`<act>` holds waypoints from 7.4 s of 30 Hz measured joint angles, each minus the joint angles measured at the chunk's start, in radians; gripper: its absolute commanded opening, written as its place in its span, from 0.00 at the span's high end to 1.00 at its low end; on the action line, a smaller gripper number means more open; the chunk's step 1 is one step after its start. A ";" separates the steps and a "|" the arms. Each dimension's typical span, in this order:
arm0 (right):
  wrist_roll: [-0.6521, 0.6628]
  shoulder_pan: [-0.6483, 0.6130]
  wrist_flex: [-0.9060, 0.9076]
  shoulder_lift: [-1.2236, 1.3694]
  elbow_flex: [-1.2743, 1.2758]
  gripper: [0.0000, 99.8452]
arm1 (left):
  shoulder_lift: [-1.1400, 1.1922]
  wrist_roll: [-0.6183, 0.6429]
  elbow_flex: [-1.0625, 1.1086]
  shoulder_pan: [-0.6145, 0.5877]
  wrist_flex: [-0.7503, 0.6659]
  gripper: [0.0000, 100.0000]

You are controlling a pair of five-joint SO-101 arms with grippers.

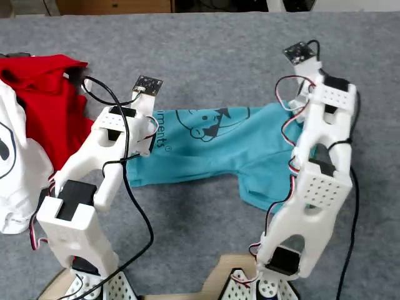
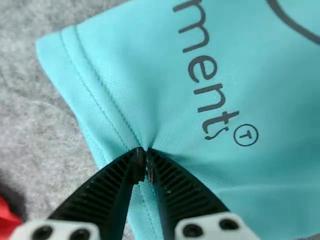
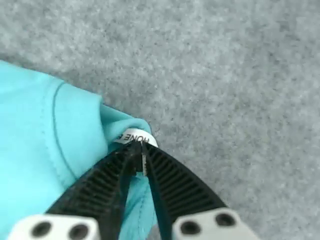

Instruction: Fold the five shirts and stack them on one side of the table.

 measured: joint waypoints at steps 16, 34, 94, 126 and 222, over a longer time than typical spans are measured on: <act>-0.091 0.075 0.146 0.344 -0.657 1.00 | 0.000 0.000 0.000 0.000 0.000 0.98; -0.127 0.014 0.712 0.356 -0.953 0.95 | 0.000 0.000 0.000 0.000 0.000 0.98; -0.149 0.000 0.715 0.600 -1.106 0.99 | 0.000 0.000 0.000 0.000 0.000 0.98; -0.252 0.118 0.253 0.649 -1.195 0.99 | 0.000 0.000 0.000 0.000 0.000 0.98; 0.206 -0.015 0.210 -0.612 0.578 1.00 | 0.354 0.201 -0.629 -0.103 0.044 0.98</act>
